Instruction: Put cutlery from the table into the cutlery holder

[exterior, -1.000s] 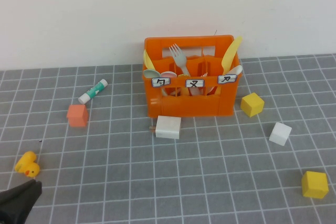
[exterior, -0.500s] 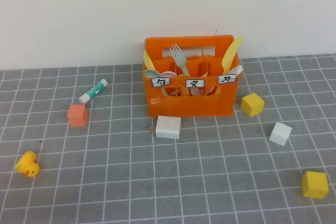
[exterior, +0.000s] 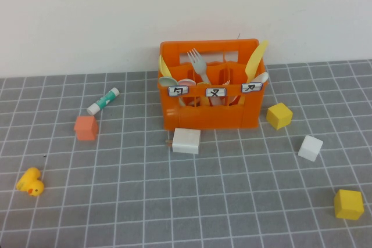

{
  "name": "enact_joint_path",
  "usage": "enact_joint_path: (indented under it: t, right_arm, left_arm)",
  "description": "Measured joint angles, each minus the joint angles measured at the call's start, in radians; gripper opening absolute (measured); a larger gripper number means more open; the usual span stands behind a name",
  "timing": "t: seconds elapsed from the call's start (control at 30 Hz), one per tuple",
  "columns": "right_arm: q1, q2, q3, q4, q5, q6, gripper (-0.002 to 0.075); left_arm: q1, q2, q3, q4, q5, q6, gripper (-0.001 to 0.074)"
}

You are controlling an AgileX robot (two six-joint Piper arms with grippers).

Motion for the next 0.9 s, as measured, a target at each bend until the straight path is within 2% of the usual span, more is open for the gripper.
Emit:
enact_joint_path:
  t: [0.9]
  right_arm:
    - [0.000,0.000,0.000,0.000,0.000,0.000,-0.0001]
  left_arm:
    - [0.000,0.000,0.000,0.000,0.008,0.022,-0.0001]
